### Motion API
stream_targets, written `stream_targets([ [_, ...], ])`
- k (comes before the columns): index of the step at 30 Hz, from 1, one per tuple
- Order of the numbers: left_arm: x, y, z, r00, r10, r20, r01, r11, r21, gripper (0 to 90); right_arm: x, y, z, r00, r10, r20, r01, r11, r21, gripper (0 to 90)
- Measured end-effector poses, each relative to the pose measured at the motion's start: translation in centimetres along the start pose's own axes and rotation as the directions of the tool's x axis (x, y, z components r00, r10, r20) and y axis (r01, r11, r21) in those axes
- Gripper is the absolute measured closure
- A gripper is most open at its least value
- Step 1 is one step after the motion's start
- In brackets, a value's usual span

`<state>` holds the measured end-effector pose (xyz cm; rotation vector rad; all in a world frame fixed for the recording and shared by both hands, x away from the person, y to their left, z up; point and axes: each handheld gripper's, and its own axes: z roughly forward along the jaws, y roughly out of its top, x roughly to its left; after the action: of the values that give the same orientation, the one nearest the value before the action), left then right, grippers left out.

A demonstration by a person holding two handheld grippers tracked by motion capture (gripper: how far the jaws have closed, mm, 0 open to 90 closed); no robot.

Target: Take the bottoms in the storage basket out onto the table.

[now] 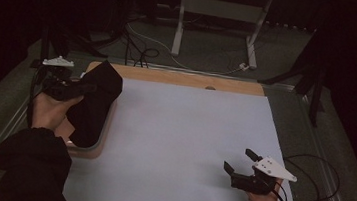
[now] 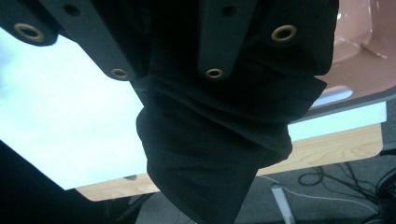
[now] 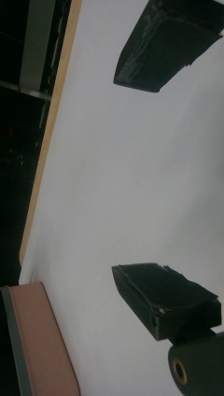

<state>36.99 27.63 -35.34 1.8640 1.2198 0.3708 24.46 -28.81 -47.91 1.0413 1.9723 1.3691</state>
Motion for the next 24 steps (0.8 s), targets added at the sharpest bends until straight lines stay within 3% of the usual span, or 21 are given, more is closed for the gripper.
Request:
stream_targets([
  [24, -2.4, 2.1, -0.1, 0.9976, 0.041, 0.056, -0.039, 0.9986, -0.035, 82.8, -0.1, 0.0, 0.1, 1.0000, -0.001, 0.002, 0.001, 1.000, 0.002, 8.1],
])
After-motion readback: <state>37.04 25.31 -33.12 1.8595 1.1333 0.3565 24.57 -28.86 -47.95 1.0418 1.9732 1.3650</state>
